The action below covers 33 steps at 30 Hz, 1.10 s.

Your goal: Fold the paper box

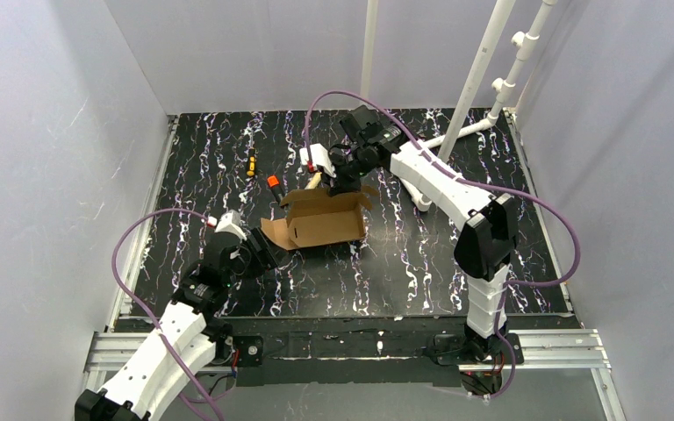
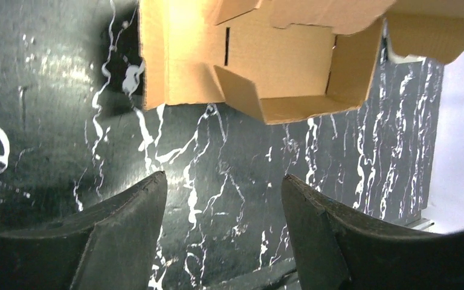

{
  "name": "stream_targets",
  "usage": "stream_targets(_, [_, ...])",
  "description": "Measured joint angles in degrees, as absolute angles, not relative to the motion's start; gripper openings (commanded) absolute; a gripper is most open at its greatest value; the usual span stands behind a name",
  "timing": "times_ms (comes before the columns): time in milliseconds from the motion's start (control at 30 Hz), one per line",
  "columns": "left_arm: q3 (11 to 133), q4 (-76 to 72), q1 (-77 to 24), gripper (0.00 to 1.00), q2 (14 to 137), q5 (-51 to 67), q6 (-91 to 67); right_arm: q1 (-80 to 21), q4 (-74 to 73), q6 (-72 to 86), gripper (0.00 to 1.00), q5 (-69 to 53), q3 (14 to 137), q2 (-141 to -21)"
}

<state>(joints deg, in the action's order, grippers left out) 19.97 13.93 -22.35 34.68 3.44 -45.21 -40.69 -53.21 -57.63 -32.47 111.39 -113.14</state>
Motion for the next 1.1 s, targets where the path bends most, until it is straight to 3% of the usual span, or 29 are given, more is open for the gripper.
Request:
stream_targets(433, [23.1, -6.3, -22.3, 0.44, 43.6, 6.5, -30.9, -36.6, -39.7, -36.9, 0.01, -34.7, 95.5, -107.6])
stream_targets(633, [25.5, -12.5, -22.1, 0.44, 52.6, 8.6, -22.3, -31.5, -35.9, -30.7, 0.02, -35.8, 94.7, -107.6])
stream_targets(700, [26.5, -14.9, -21.8, 0.53, 55.7, 9.1, -21.7, -30.8, -35.3, -28.8, 0.01, -35.9, 95.0, -107.7])
stream_targets(833, [27.3, -20.1, -21.5, 0.61, 60.5, 10.7, -25.5, -29.8, -35.3, -25.6, 0.01, -37.9, 98.0, -109.0])
stream_targets(900, [27.3, -21.8, -21.5, 0.75, 63.0, 10.9, -29.4, -29.6, -34.9, -24.4, 0.01, -39.1, 98.6, -109.3])
stream_targets(1067, [26.9, -23.2, -21.5, 0.86, 66.3, 9.6, -40.1, -29.4, -34.7, -22.1, 0.01, -41.1, 98.6, -109.3])
stream_targets(1100, [26.3, -23.5, -21.5, 0.95, 65.9, 9.5, -42.2, -29.4, -34.6, -21.9, 0.01, -41.1, 98.6, -109.3])
